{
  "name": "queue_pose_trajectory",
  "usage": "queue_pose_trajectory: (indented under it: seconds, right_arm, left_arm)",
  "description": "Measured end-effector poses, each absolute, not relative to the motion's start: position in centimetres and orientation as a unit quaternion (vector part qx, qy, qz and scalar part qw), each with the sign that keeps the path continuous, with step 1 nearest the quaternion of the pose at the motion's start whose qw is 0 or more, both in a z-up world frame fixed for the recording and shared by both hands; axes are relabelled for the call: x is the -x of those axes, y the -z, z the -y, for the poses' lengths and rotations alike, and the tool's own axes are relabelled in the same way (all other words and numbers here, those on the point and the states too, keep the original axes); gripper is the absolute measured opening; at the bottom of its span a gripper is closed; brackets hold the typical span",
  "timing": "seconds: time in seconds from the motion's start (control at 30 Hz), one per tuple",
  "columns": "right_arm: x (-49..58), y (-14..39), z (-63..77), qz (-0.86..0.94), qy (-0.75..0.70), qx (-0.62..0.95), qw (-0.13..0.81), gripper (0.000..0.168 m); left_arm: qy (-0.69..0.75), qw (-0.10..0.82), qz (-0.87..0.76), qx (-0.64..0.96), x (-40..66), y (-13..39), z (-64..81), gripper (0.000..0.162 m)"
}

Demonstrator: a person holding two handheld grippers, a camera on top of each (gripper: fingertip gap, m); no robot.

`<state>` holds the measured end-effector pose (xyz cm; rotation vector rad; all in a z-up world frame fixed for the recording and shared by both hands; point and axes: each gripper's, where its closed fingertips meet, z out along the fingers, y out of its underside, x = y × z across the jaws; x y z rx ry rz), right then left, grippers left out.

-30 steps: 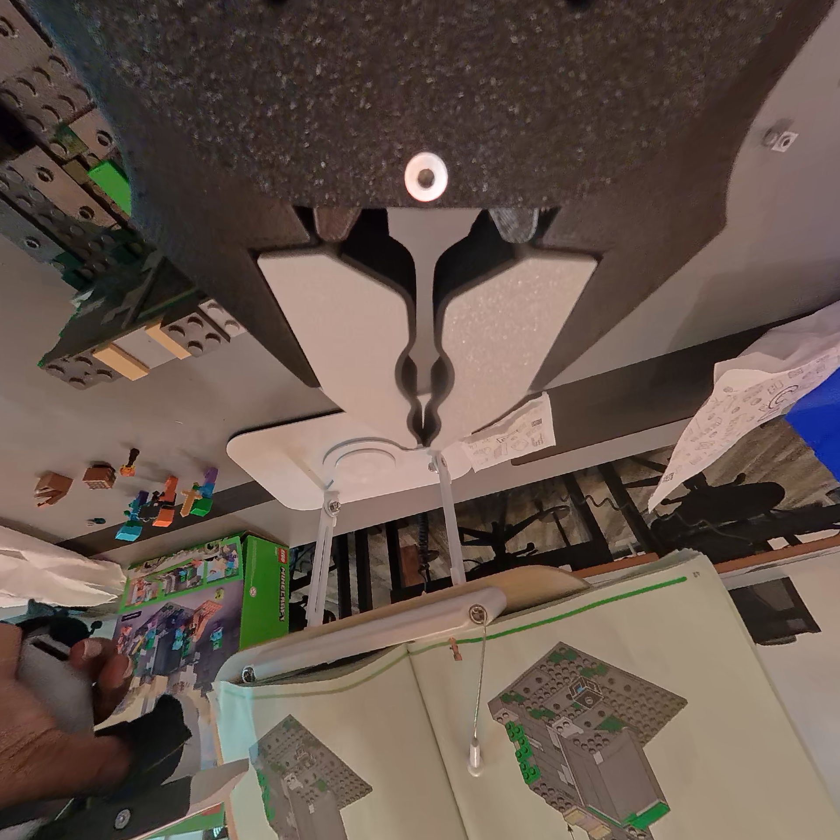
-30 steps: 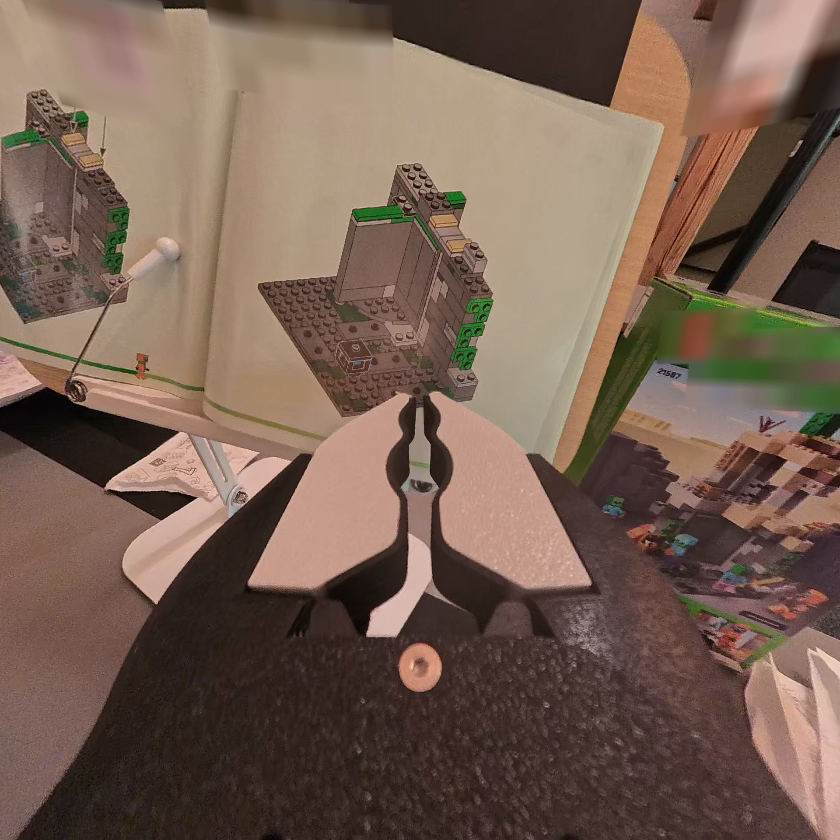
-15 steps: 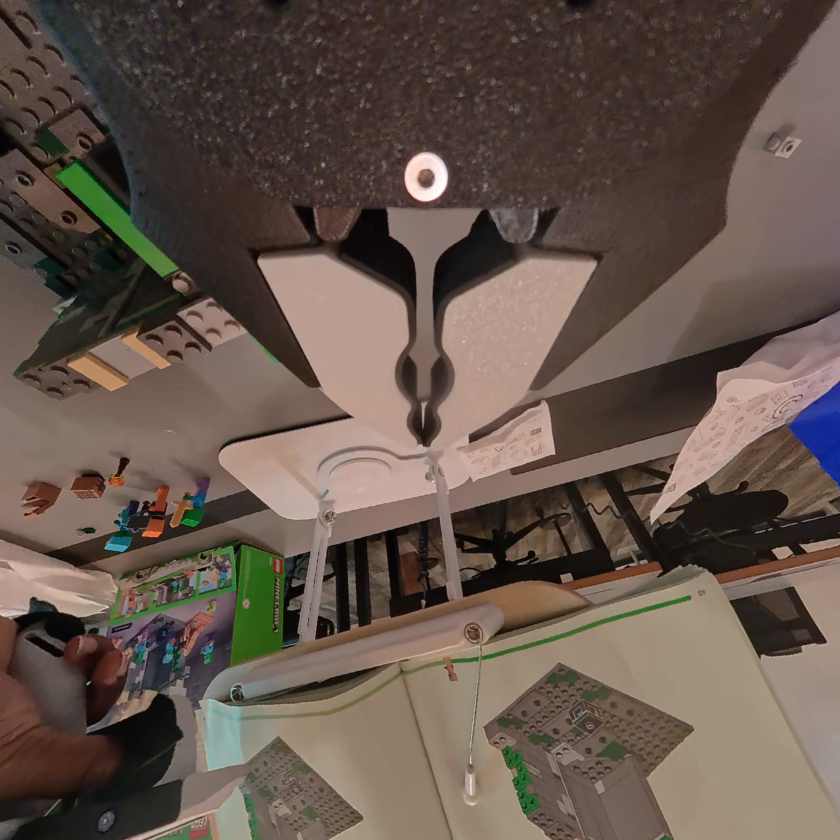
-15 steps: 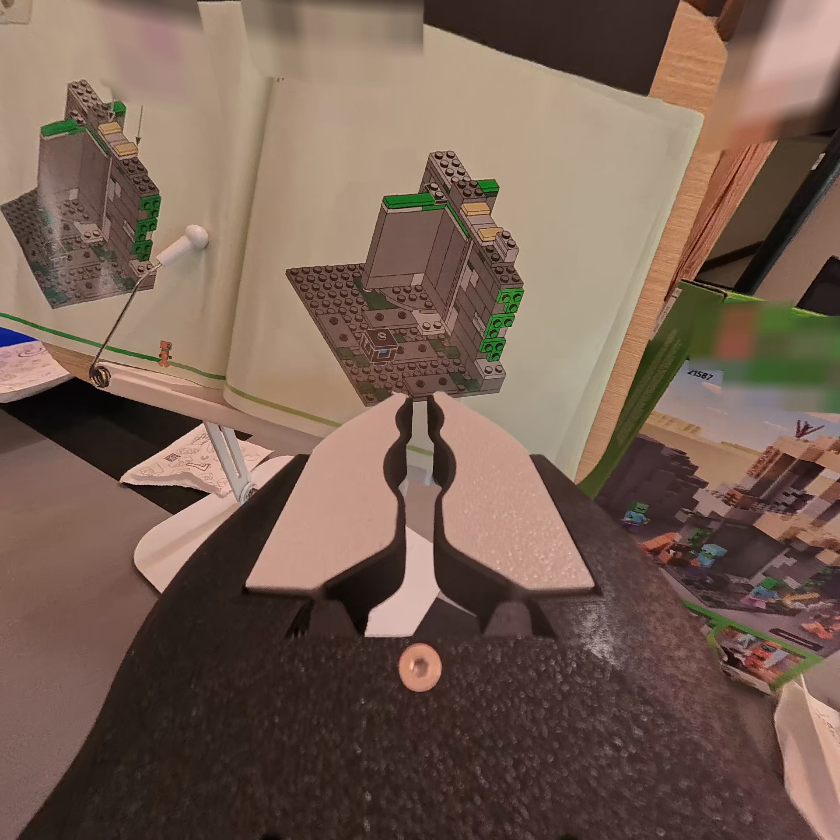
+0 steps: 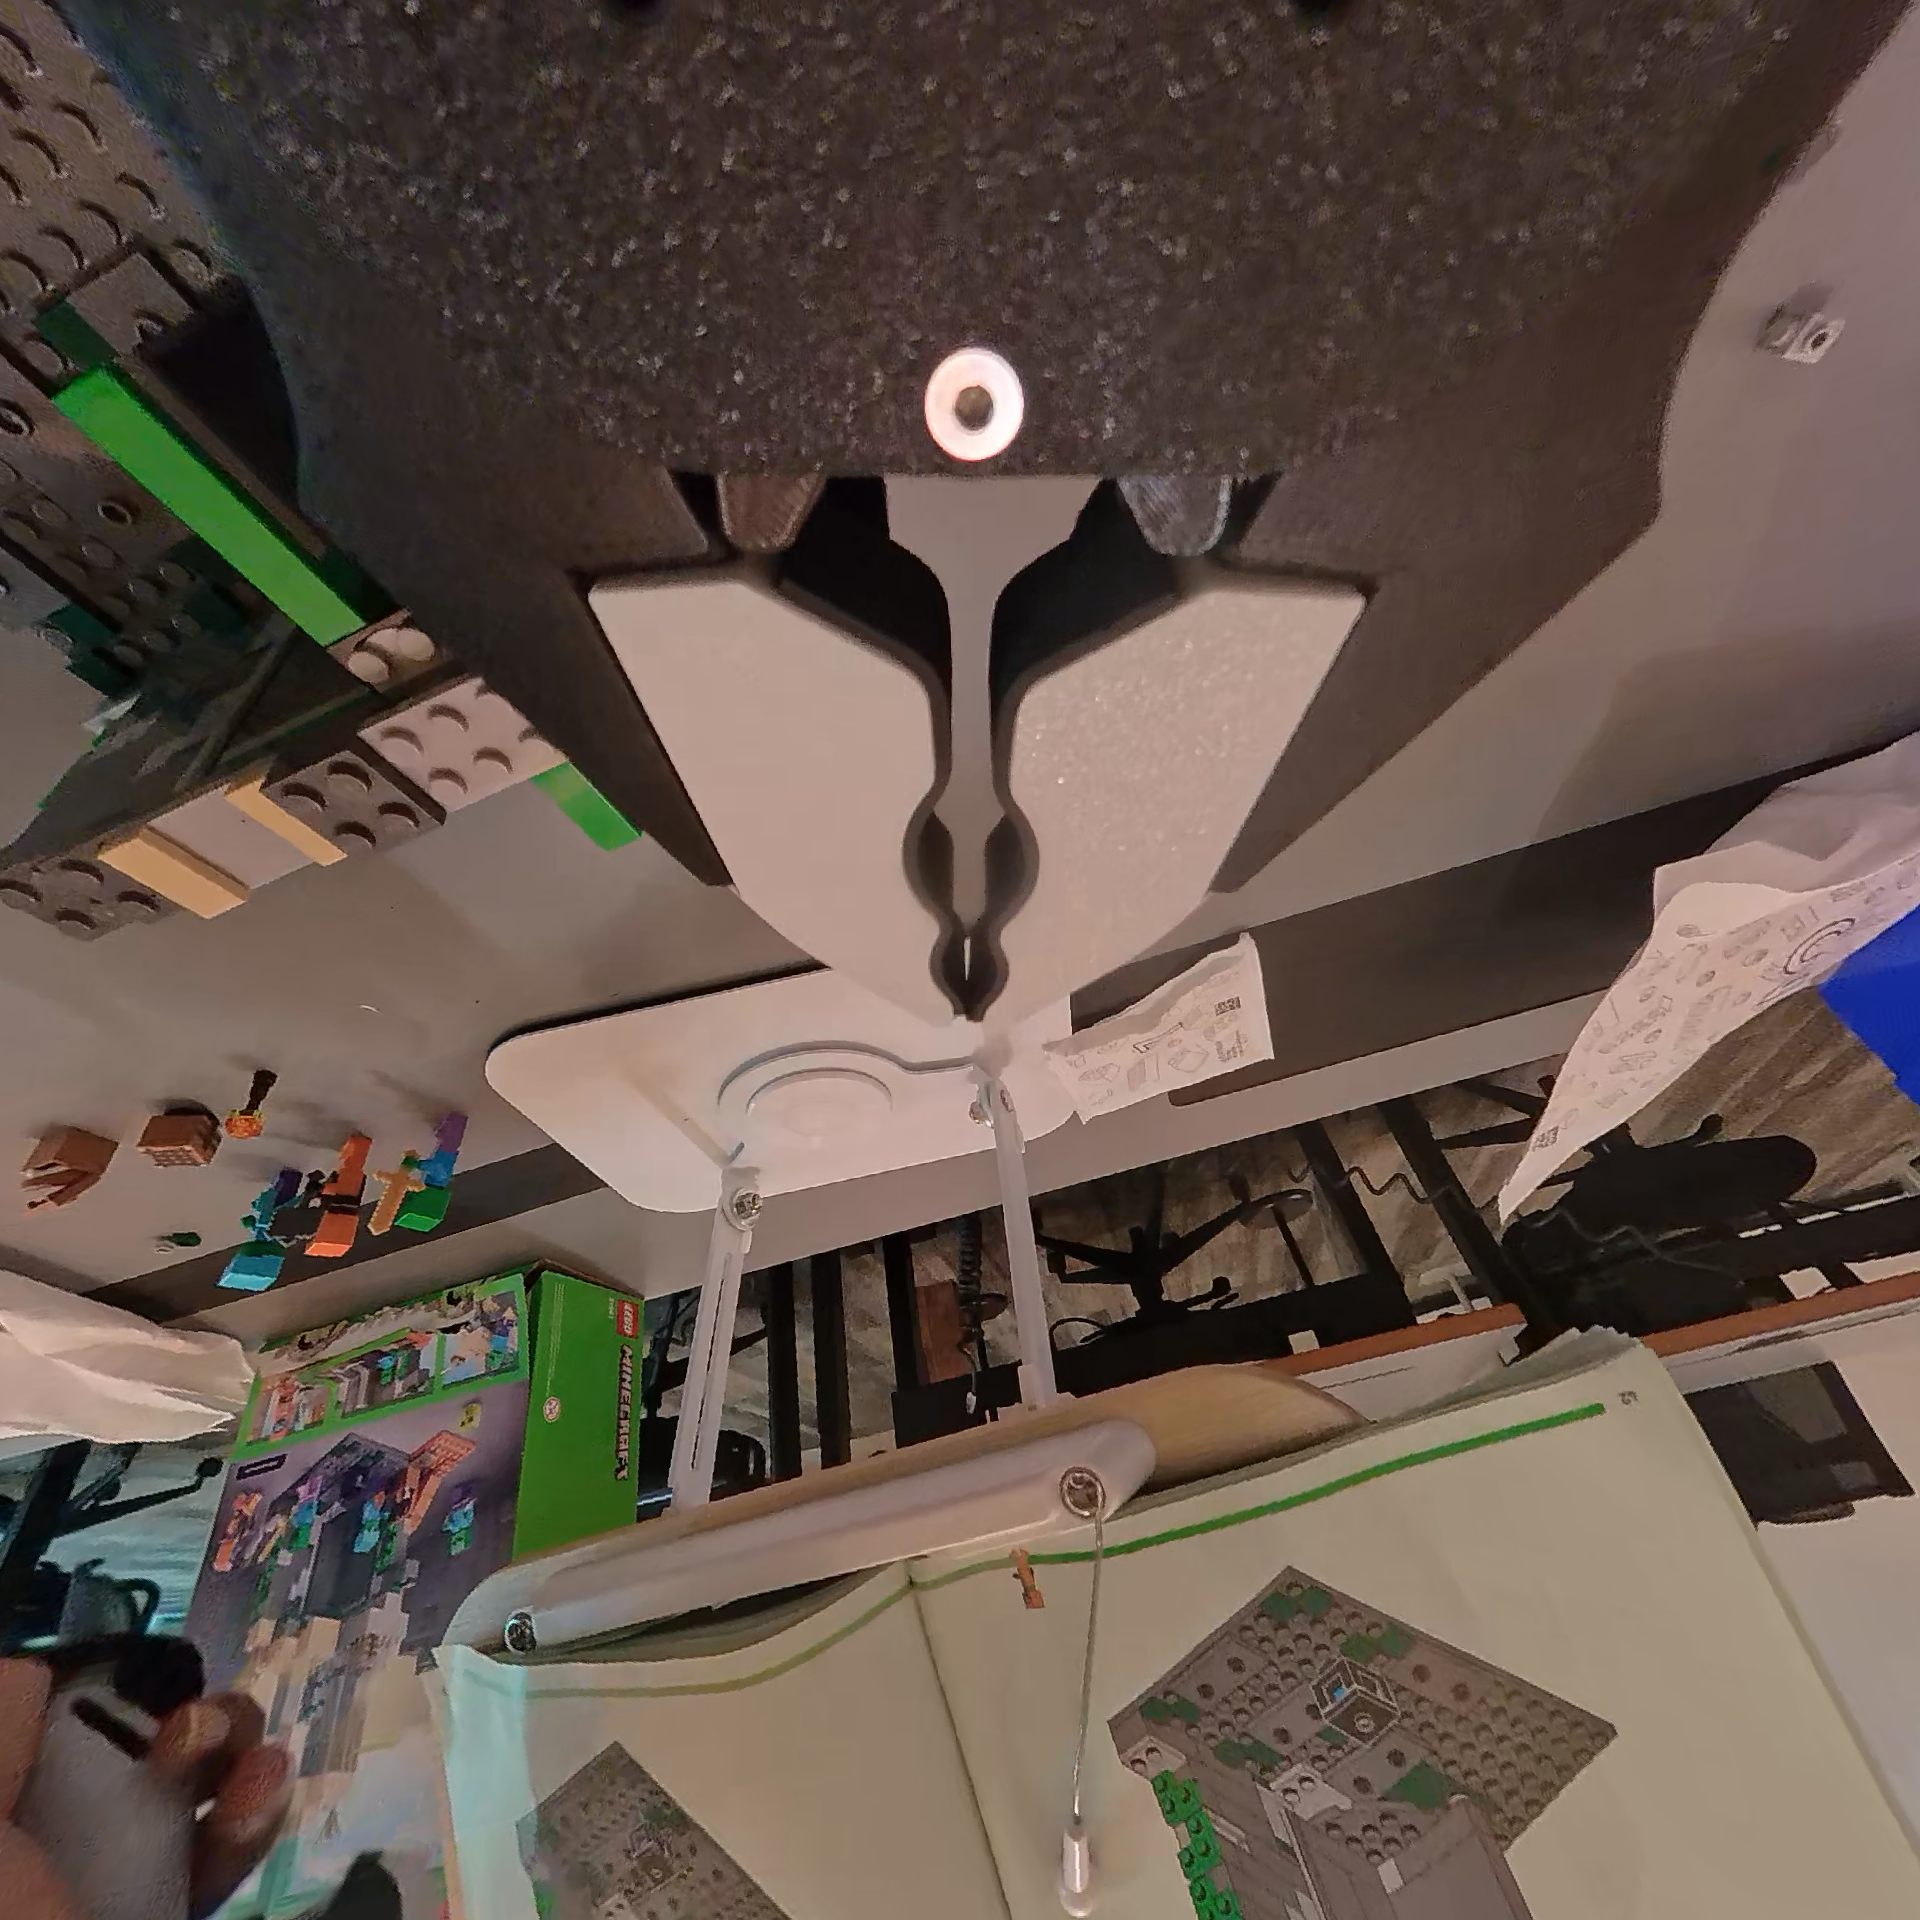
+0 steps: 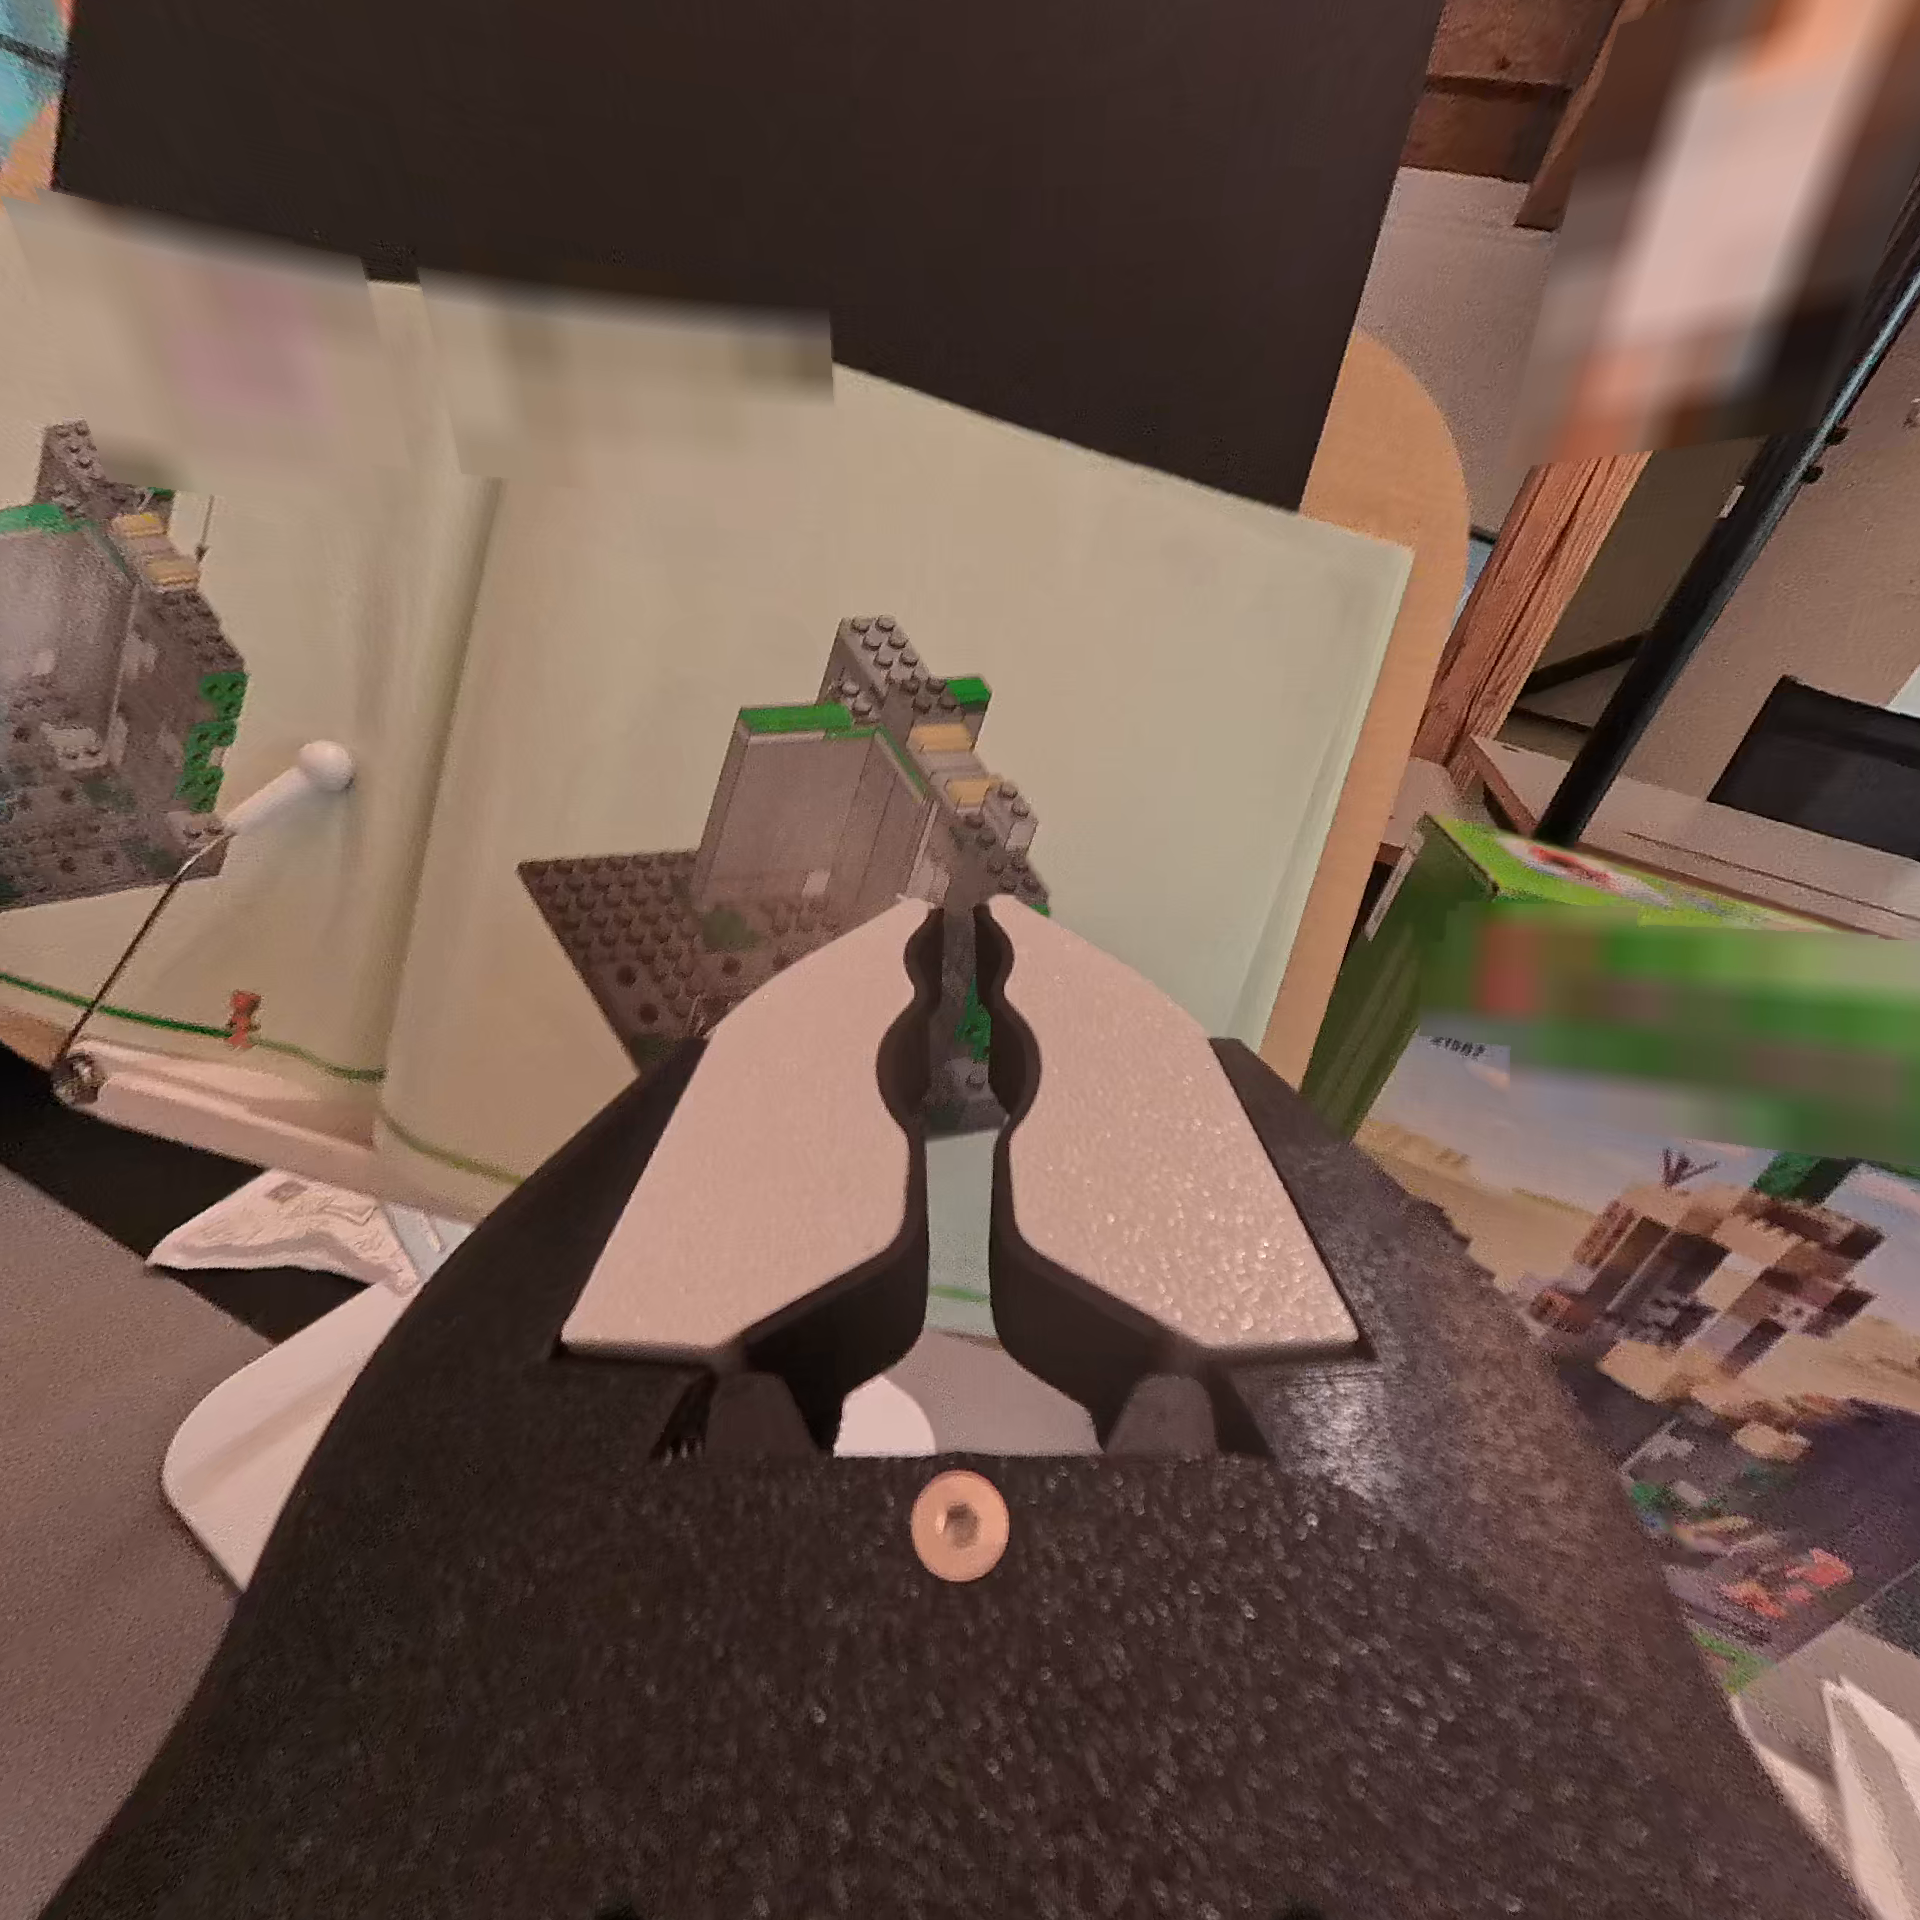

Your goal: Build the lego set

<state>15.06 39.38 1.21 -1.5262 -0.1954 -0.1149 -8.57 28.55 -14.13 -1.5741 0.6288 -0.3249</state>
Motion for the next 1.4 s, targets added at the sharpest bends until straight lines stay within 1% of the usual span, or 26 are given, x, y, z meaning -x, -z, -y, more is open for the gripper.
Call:
queue_pose_trajectory:
  seconds: [0.13, 0.47, 0.77, 1.17, 1.27, 1.4]
  right_arm:
    - [-15.6, -2.0, -40.6, 0.09, 0.06, 0.693, 0.713, 0.005]
    - [-16.0, -1.8, -41.1, 0.088, 0.058, 0.7, 0.706, 0.005]
    - [-13.8, -1.2, -34.9, 0.078, 0.015, 0.687, 0.722, 0.005]
    - [-6.2, 4.7, -21.5, 0.13, -0.057, 0.706, 0.694, 0.007]
    - [-4.6, 6.5, -18.2, 0.13, -0.077, 0.71, 0.688, 0.01]
    - [-3.0, 8.9, -15.7, 0.136, -0.098, 0.711, 0.683, 0.018]
  left_arm:
    - [0.142, 0.649, -0.279, 0.694, 8.6, 14.3, -28.6, 0.0]
    - [0.143, 0.646, -0.277, 0.696, 8.7, 14.5, -28.9, 0.0]
    - [0.147, 0.648, -0.266, 0.698, 9.0, 13.7, -28.7, 0.0]
    - [0.169, 0.683, -0.263, 0.66, 8.3, 9.0, -26.4, 0.0]
    - [0.176, 0.682, -0.268, 0.658, 7.7, 9.1, -25.9, 0.0]
    - [0.176, 0.676, -0.279, 0.659, 6.9, 9.9, -25.5, 0.0]
